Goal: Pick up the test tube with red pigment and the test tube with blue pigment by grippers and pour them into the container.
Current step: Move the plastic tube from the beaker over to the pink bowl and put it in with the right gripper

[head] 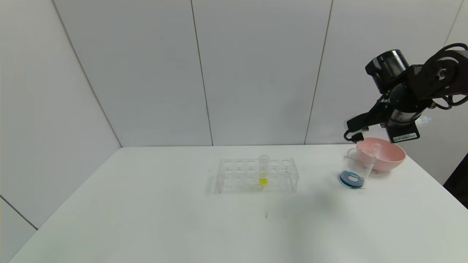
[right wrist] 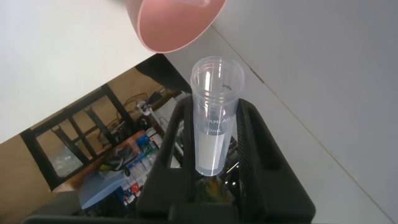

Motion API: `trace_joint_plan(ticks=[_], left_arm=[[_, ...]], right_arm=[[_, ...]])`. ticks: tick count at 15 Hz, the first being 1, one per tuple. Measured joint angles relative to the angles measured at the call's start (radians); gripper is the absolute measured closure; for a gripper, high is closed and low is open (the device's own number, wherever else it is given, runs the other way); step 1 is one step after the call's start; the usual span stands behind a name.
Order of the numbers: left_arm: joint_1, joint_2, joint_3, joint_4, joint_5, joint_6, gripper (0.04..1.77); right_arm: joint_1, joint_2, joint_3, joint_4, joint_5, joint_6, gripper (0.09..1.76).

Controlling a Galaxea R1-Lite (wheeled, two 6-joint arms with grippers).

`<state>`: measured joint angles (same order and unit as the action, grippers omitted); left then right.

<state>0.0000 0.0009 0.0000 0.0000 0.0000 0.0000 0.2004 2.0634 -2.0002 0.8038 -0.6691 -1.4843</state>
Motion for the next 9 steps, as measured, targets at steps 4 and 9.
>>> trace_joint_plan(ticks=[4, 9], left_arm=[[0.0, 0.0, 0.0, 0.0, 0.0, 0.0, 0.05], [0.0, 0.0, 0.0, 0.0, 0.0, 0.0, 0.05]], right_arm=[[-0.01, 0.0, 0.0, 0.002, 0.0, 0.003, 1.39], [-0.009, 0.0, 0.004, 0.002, 0.0, 0.01, 1.39]])
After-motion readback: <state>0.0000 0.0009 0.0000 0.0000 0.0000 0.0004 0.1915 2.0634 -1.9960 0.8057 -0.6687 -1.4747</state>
